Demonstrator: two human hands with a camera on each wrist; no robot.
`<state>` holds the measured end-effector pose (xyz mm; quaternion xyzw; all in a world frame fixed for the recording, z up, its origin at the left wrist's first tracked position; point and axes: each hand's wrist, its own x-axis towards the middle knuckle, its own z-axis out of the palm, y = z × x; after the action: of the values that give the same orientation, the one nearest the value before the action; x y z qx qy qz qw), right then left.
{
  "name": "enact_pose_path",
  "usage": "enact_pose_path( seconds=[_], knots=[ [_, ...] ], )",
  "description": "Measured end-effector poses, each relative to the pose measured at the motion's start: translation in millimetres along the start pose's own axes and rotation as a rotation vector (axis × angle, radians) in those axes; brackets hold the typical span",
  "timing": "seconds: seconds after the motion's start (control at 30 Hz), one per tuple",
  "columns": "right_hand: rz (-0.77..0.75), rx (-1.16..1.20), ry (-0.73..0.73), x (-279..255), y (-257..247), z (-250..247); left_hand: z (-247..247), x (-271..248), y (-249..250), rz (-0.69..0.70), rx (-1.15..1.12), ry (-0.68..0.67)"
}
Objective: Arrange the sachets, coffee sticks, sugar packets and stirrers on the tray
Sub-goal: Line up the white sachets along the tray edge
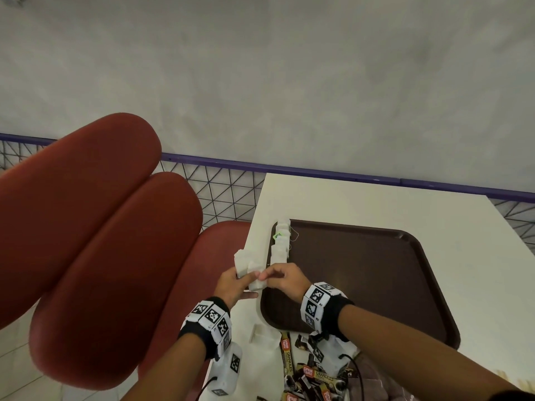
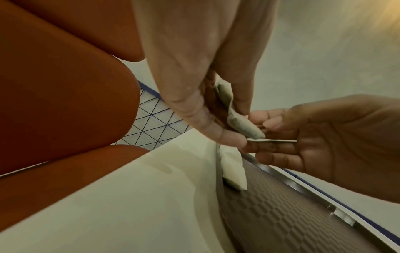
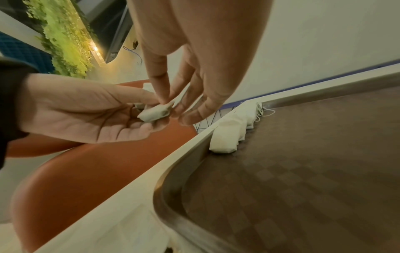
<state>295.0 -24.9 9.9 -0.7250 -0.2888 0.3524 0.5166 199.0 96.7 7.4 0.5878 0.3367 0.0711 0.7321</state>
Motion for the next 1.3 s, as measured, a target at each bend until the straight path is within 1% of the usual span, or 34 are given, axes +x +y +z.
enact_pose_path(
  seconds=[0.1, 0.27, 0.3, 0.43, 0.5, 0.57, 0.67, 0.83, 1.07, 1.3],
  knots=[
    [0.003, -0.010, 0.027, 0, 0, -3, 0, 0, -2, -0.004, -0.007, -0.004],
    [0.008, -0.014, 0.115, 0, 1, -8, 4, 0, -4, -0.028, -0.033, 0.002],
    [0.015, -0.024, 0.159, 0, 2, -10, 4, 1, -5, -0.041, -0.036, 0.011],
    [0.063, -0.128, 0.412, 2, 9, -23, 0, 2, -8, -0.074, -0.027, 0.029],
    [0.086, -0.153, 0.465, 1, 14, -29, -4, 2, -9, -0.070, -0.008, 0.051],
    [0.109, -0.166, 0.454, 0, 18, -32, -8, 4, -11, -0.051, 0.037, 0.080],
    [0.119, -0.161, 0.378, 0, 24, -31, -12, 5, -12, -0.016, 0.103, 0.109],
    [0.142, -0.254, 0.272, 3, 35, -17, -17, 6, -14, -0.002, 0.114, 0.132],
    [0.198, -0.415, 0.262, 10, 45, -5, -19, 7, -18, -0.003, 0.067, 0.159],
    [0.209, -0.550, 0.231, 17, 44, 1, -25, 12, -22, 0.002, 0.107, 0.157]
  ],
)
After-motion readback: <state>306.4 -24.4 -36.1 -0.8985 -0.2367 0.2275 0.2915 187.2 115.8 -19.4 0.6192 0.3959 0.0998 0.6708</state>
